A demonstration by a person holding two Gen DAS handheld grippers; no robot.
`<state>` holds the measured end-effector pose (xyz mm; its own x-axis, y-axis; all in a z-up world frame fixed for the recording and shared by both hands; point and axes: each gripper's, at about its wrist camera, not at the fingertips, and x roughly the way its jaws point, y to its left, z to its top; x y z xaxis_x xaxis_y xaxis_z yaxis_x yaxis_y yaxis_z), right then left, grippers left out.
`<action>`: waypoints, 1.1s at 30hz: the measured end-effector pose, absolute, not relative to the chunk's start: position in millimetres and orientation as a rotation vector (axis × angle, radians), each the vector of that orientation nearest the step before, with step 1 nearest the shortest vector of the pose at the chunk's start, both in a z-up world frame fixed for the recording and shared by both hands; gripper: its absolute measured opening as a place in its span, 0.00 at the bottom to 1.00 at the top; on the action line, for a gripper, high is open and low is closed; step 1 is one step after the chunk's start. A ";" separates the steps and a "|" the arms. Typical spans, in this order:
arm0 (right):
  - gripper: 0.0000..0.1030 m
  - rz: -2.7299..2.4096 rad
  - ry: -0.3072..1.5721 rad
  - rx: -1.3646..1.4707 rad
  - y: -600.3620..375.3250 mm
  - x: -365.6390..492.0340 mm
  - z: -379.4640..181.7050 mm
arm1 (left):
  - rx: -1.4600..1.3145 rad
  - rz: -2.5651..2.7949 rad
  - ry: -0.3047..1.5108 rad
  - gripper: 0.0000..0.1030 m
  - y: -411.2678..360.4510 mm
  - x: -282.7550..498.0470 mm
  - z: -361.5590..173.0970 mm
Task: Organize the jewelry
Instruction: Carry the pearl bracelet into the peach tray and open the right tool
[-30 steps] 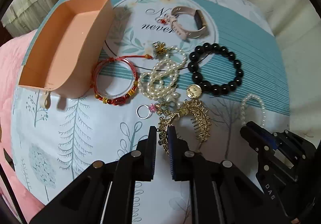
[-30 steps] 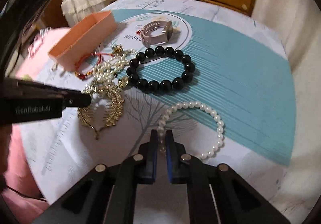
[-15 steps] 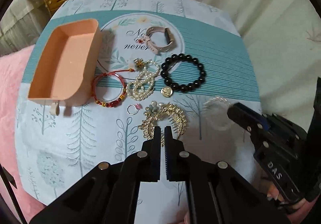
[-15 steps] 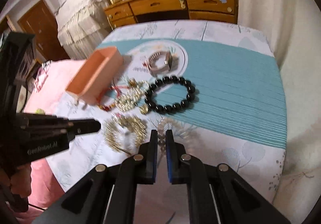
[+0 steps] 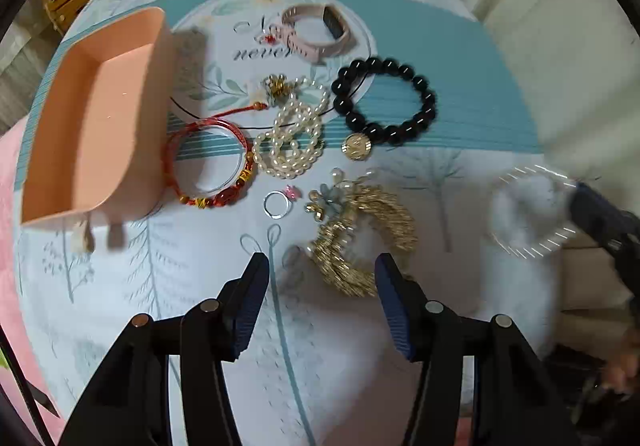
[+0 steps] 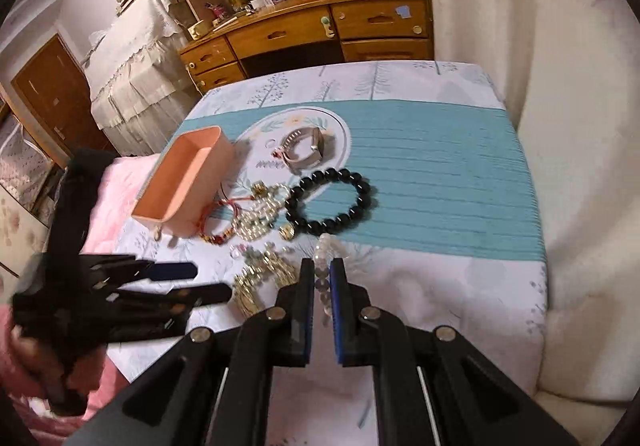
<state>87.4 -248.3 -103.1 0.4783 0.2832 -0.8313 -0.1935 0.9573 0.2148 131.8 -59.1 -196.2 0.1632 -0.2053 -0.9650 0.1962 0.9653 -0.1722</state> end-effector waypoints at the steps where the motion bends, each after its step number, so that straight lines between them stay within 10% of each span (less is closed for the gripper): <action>1: 0.07 0.288 1.037 0.082 -251.1 84.4 -103.4 | -0.004 -0.292 1.381 0.52 -60.3 134.4 -202.2; 6: 0.07 0.261 1.064 0.032 -266.9 74.4 -108.5 | 0.033 -0.289 1.345 0.50 -68.6 140.0 -210.6; 12: 0.07 0.239 1.076 0.041 -287.6 73.7 -110.0 | 0.105 -0.282 1.302 0.20 -83.7 132.8 -213.4; 33: 0.07 0.355 1.013 0.113 -261.8 105.3 -94.5 | -0.019 -0.331 1.251 0.01 -68.5 94.5 -138.8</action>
